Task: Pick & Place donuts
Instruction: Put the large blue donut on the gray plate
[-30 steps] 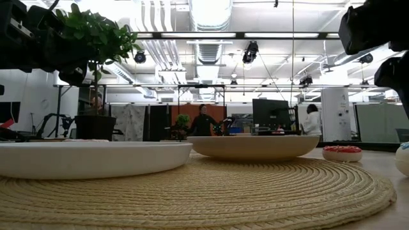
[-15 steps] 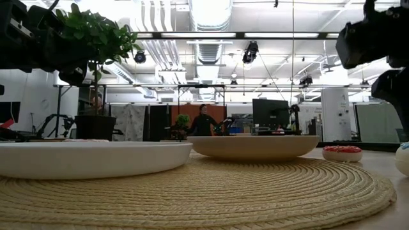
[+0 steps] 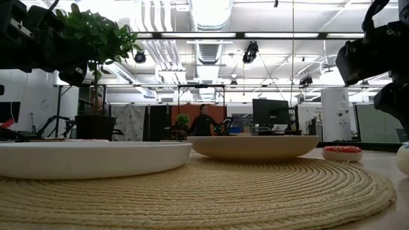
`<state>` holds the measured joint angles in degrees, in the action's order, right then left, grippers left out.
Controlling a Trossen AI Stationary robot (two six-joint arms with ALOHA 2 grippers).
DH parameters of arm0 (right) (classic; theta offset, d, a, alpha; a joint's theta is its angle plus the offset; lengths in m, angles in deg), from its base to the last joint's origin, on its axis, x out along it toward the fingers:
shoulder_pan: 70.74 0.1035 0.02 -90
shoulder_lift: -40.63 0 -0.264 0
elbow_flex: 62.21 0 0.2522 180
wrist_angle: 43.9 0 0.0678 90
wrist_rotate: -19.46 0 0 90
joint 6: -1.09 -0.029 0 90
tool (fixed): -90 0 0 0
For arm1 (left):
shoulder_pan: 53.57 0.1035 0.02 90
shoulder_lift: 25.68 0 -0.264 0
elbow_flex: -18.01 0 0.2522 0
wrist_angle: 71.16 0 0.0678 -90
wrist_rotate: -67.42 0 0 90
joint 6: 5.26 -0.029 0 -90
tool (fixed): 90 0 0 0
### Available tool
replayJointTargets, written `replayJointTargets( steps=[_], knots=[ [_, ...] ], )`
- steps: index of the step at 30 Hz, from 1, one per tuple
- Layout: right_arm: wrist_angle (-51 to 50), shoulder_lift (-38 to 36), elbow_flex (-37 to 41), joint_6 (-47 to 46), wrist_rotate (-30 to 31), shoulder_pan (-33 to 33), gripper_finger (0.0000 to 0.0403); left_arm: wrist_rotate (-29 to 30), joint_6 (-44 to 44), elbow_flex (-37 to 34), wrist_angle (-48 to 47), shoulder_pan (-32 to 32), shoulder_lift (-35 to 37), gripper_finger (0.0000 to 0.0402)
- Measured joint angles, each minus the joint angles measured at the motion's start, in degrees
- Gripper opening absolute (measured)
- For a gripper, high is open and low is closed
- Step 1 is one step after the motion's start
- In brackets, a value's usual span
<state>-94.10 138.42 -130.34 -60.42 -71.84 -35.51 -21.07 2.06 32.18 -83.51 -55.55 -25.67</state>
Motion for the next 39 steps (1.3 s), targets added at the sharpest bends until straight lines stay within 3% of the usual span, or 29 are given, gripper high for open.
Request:
replayJointTargets(
  steps=[13, 39],
  knots=[
    [-0.14, 0.30, -0.22, -0.03, -0.22, -0.04, 0.0348, 0.01, 0.00, 0.01, 0.00, 0.00, 0.00, 0.0000],
    [-0.45, 0.19, -0.15, 0.30, -0.26, 0.00, 0.0231, 0.00, 0.01, 0.00, -0.01, 0.00, 0.00, 0.0000]
  ],
)
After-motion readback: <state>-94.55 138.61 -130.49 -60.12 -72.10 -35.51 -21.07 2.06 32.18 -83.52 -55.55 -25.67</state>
